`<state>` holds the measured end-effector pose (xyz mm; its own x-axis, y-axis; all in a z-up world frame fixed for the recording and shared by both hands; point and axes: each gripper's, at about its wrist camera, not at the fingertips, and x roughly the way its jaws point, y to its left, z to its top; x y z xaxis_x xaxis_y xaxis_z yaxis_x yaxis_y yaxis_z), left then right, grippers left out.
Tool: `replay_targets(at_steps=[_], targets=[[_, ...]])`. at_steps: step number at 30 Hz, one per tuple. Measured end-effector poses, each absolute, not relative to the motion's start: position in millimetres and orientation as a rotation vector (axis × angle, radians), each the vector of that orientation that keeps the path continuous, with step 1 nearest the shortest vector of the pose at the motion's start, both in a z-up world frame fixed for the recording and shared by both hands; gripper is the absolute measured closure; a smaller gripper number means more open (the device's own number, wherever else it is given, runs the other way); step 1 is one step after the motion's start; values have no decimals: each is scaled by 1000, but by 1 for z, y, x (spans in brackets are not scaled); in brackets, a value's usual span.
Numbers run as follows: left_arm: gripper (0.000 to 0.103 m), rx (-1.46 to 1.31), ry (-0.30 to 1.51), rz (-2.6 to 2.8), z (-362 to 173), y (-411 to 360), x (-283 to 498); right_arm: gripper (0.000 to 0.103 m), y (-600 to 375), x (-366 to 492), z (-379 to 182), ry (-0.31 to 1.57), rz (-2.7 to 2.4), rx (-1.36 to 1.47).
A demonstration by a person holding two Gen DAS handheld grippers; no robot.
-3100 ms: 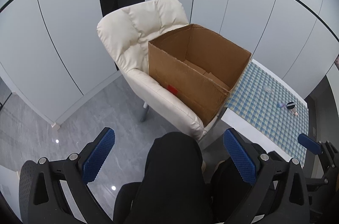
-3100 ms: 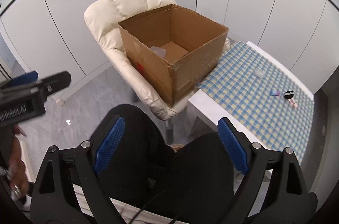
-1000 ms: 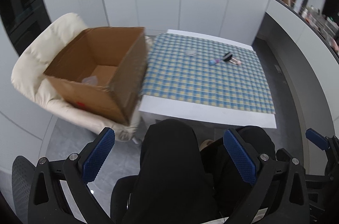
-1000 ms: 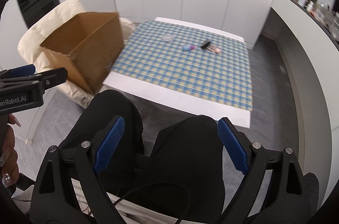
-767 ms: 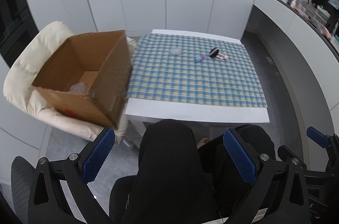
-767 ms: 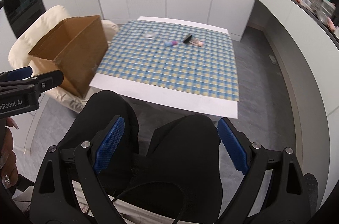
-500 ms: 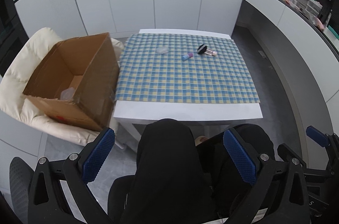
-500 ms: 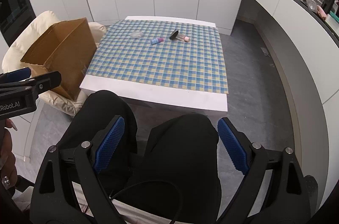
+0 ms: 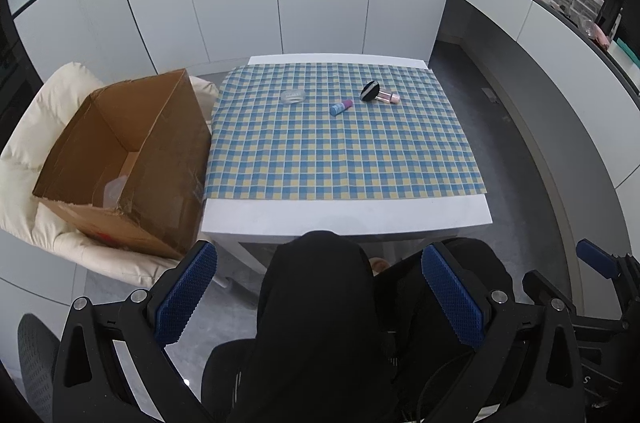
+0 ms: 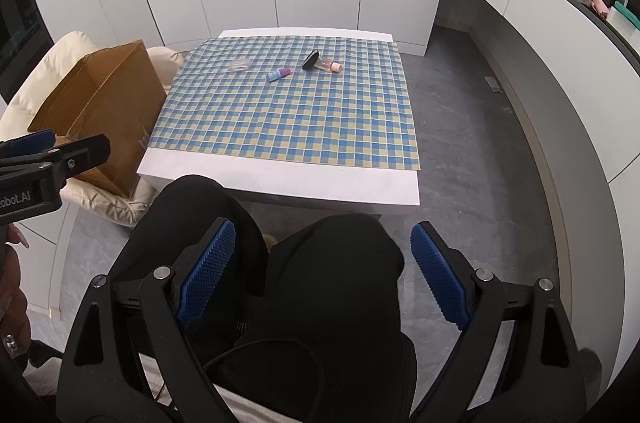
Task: Organize objects
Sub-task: 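Move both open grippers back over the remaining cosmetics on the checked table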
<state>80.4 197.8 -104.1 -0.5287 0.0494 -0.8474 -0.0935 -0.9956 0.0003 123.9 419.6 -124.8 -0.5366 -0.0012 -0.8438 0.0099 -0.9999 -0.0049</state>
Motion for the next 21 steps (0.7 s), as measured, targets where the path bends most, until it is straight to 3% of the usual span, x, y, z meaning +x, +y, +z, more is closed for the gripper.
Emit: replay_targets(at_steps=[21], targets=[[1, -1493, 124, 2710, -133, 221, -11, 11, 460, 22, -162, -75, -2852, 1530]])
